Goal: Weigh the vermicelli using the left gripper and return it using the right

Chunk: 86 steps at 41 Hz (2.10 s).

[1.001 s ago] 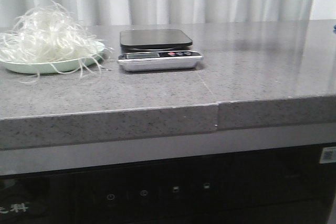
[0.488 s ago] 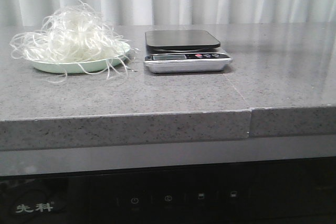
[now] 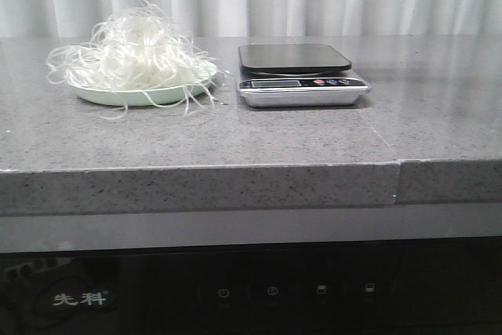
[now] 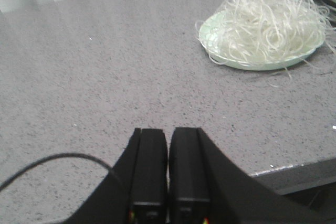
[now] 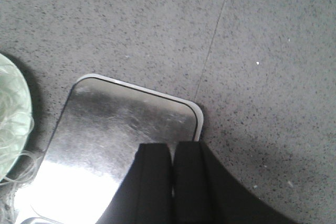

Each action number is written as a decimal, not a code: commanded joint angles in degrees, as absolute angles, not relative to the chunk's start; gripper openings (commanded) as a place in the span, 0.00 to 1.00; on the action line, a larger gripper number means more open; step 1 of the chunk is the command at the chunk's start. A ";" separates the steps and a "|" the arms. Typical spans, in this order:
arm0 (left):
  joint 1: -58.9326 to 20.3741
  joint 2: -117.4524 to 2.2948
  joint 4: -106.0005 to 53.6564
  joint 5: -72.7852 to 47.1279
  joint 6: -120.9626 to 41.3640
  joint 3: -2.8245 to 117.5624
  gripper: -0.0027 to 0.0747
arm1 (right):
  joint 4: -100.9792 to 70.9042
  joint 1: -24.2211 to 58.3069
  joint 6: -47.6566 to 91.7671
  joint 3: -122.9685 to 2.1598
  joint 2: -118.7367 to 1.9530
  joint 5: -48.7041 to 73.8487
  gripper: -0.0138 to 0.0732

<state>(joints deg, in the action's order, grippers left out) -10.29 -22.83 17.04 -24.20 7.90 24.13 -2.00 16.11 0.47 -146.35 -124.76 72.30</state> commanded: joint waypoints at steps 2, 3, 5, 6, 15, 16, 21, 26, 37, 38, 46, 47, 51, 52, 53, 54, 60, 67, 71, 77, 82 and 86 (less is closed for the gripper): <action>-10.19 -23.19 18.02 -17.99 8.47 25.67 0.21 | 0.42 16.62 0.48 -147.84 -119.49 70.74 0.34; -10.19 -23.19 18.02 -17.84 8.47 25.67 0.21 | 0.42 16.63 0.48 -147.84 -119.49 70.74 0.34; -10.19 -23.19 18.02 -17.62 8.47 25.67 0.21 | 0.67 16.62 0.48 -147.84 -119.29 70.74 0.34; -10.19 -23.19 18.02 -17.61 8.47 25.67 0.21 | 0.79 16.62 0.48 -147.84 -119.29 70.49 0.34; -10.19 -23.85 19.65 -16.27 8.47 24.55 0.21 | 1.08 16.62 0.48 -147.84 -119.21 68.29 0.34; -10.19 -24.17 19.79 -16.14 8.47 24.12 0.21 | 1.08 16.62 0.48 -147.84 -119.21 68.04 0.34; -10.19 -25.06 19.79 -15.72 8.47 22.70 0.21 | 1.08 16.62 0.48 -147.84 -119.21 67.19 0.34; -10.19 -25.20 19.79 -15.53 8.47 22.03 0.21 | 1.36 16.62 0.48 -147.84 -118.95 66.72 0.34; -10.19 -25.20 19.79 -15.53 8.47 22.03 0.21 | 2.30 16.41 0.48 -147.84 -118.74 66.03 0.34; -10.19 -25.20 19.79 -15.53 8.47 22.03 0.21 | 2.30 16.41 0.48 -147.84 -118.74 66.09 0.34; -10.19 -25.20 19.79 -15.53 8.47 22.03 0.21 | 2.30 16.41 0.48 -147.84 -118.74 66.15 0.33; -10.19 -25.20 19.79 -15.53 8.47 22.03 0.21 | 2.30 16.41 0.48 -147.84 -118.74 66.15 0.33; -10.19 -25.20 19.79 -15.53 8.47 22.03 0.21 | 2.30 16.41 0.48 -147.84 -118.74 66.21 0.33; -10.19 -25.20 19.79 -15.53 8.47 22.03 0.21 | 2.30 16.41 0.48 -147.84 -118.74 66.33 0.33; -10.19 -25.20 19.79 -15.53 8.47 22.03 0.21 | 2.30 16.41 0.48 -147.84 -118.74 66.44 0.33; -10.19 -25.20 19.79 -15.53 8.47 22.03 0.21 | 2.30 16.41 0.48 -147.84 -118.74 66.83 0.33; -10.19 -25.20 19.79 -15.53 8.47 22.03 0.21 | 2.08 16.41 0.48 -147.84 -118.28 68.65 0.33; -10.19 -25.20 19.79 -15.53 8.47 22.03 0.21 | 2.33 16.41 0.48 -147.84 -116.88 68.70 0.33; -10.19 -25.20 19.79 -15.53 8.47 22.03 0.21 | 2.33 16.41 0.48 -147.84 -116.72 69.14 0.33; -10.19 -25.20 19.79 -15.53 8.47 22.03 0.21 | 2.47 16.41 0.48 -147.84 -116.72 67.61 0.33; -10.19 -25.20 19.79 -15.53 8.47 22.03 0.21 | 2.69 16.41 0.48 -147.84 -116.67 65.55 0.33; -10.19 -25.20 19.79 -15.53 8.47 22.03 0.21 | 2.69 16.41 0.48 -147.84 -116.62 65.55 0.33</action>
<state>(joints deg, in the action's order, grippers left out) -10.29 -24.44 19.42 -20.05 7.90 20.37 1.75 16.76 0.47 -146.35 -120.65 69.50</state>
